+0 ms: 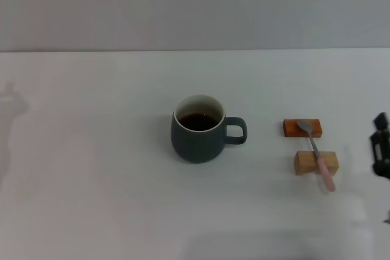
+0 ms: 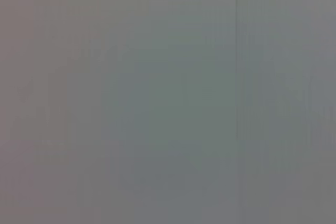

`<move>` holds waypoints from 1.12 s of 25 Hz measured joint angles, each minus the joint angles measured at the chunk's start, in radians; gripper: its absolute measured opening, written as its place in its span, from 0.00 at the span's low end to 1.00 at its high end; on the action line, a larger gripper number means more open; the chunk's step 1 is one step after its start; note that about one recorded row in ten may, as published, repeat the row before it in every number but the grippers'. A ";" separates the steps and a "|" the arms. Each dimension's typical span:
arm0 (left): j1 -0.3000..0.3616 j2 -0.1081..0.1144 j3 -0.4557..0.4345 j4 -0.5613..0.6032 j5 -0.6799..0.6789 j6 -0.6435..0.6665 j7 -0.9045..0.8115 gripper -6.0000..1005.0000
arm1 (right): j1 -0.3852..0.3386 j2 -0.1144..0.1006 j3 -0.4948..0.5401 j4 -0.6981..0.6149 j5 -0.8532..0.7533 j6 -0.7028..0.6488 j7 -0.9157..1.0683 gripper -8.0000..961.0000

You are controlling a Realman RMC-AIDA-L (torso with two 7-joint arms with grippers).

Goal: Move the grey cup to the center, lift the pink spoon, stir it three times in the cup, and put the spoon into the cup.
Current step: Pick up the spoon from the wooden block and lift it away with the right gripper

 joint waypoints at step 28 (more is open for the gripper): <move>0.004 0.011 -0.050 0.002 0.002 -0.004 0.011 0.00 | 0.000 -0.087 -0.255 0.240 0.426 0.126 -0.417 0.47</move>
